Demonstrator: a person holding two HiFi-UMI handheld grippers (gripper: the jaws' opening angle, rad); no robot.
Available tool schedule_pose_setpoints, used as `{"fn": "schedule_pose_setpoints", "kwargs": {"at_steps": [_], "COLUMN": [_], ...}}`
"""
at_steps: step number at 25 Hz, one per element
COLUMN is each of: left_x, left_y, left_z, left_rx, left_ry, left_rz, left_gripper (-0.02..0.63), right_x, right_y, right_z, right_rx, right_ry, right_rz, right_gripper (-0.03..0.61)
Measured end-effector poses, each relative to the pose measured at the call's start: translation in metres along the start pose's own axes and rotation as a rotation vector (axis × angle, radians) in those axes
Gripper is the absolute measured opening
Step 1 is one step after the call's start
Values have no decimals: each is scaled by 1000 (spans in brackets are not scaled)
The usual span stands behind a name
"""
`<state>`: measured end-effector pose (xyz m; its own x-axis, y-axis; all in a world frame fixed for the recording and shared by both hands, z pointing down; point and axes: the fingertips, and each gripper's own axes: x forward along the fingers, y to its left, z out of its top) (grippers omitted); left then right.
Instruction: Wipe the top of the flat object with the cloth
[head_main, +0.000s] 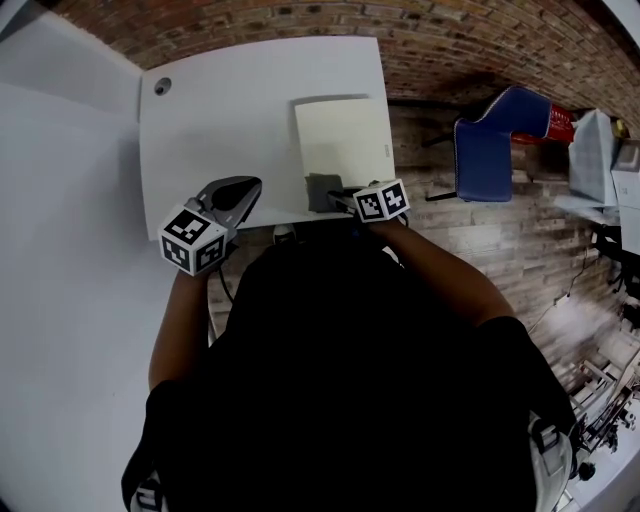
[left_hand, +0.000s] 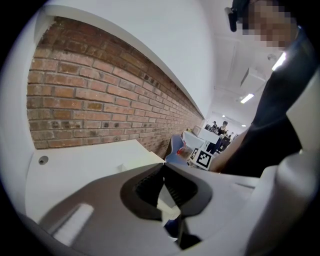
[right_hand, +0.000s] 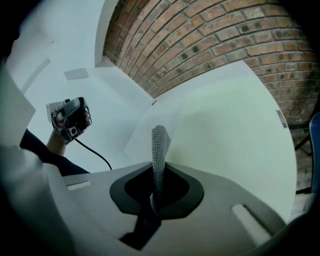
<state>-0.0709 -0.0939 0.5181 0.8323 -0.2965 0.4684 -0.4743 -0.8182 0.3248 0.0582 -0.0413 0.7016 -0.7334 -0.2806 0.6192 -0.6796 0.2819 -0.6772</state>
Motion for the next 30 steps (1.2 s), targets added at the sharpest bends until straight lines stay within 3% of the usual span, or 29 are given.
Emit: {"fn": "schedule_pose_setpoints", "kwargs": {"at_steps": [13, 30], "left_x": [-19, 0], "left_y": [4, -4], "left_z": [-10, -4], "left_rx": [8, 26], "left_ry": [13, 20], "left_rz": [-8, -50], "left_gripper": [2, 2], "right_x": [34, -8], "right_y": [-12, -59], "right_z": [-25, -30], "right_rx": [33, 83], "right_ry": [55, 1], "right_rz": [-64, -155], "right_gripper": [9, 9]}}
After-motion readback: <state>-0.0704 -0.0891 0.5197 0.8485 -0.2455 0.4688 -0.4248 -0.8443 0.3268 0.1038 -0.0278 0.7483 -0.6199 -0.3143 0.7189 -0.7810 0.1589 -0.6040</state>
